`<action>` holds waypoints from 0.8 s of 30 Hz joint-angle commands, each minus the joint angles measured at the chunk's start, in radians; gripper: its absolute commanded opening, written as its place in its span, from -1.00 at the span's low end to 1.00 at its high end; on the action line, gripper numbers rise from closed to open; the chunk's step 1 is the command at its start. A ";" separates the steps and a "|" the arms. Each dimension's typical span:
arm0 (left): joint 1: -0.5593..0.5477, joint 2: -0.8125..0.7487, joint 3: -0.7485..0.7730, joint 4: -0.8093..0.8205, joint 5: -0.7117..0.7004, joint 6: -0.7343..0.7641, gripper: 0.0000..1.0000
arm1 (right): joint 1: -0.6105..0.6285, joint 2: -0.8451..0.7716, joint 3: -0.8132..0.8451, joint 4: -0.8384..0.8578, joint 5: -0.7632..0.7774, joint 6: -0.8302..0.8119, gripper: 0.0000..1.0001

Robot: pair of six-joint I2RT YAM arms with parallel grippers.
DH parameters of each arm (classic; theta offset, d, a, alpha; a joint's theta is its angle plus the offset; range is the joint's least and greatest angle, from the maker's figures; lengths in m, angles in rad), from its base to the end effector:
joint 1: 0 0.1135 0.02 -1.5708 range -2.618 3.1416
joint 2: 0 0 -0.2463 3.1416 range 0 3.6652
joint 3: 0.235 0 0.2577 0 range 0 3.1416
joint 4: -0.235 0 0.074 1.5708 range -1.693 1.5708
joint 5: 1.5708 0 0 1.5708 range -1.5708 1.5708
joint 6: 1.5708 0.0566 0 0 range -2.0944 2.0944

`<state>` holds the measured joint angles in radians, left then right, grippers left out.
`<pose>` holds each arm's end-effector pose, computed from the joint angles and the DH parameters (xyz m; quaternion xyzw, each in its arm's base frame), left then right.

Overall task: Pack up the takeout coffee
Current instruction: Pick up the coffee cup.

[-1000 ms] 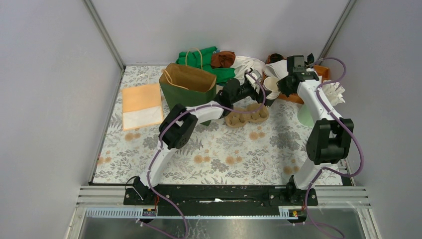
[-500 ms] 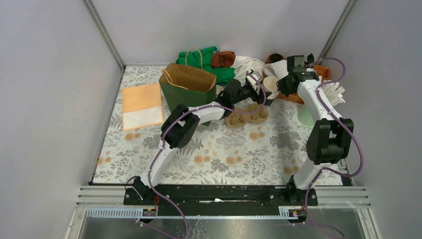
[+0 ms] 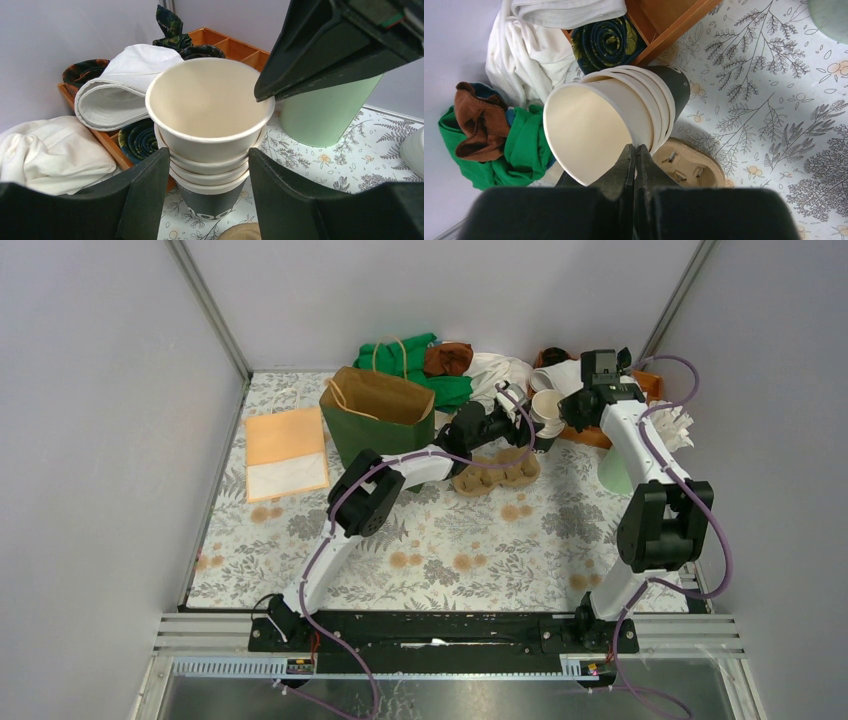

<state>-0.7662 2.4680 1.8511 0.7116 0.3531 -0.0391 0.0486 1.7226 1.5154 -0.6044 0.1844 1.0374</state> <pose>0.4030 -0.4150 0.1831 0.3570 0.5729 -0.3941 0.6237 0.4041 0.0093 0.2701 0.4689 0.7979 0.1174 0.3601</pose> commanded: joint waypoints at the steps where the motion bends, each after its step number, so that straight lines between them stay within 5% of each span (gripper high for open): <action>1: 0.000 0.026 0.028 0.013 0.017 -0.014 0.24 | 0.003 -0.071 0.027 0.008 -0.041 0.026 -1.00; 15: -0.018 -0.039 0.012 -0.024 -0.008 0.031 0.43 | 0.003 -0.117 0.295 -0.118 0.049 -0.032 -1.00; 24: -0.036 -0.178 -0.019 -0.096 -0.036 0.095 0.65 | 0.003 -0.280 0.237 -0.192 0.084 -0.096 -1.00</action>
<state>-0.7891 2.4496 1.8454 0.5968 0.3340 0.0257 0.0494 1.5436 1.7699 -0.7368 0.2195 0.9943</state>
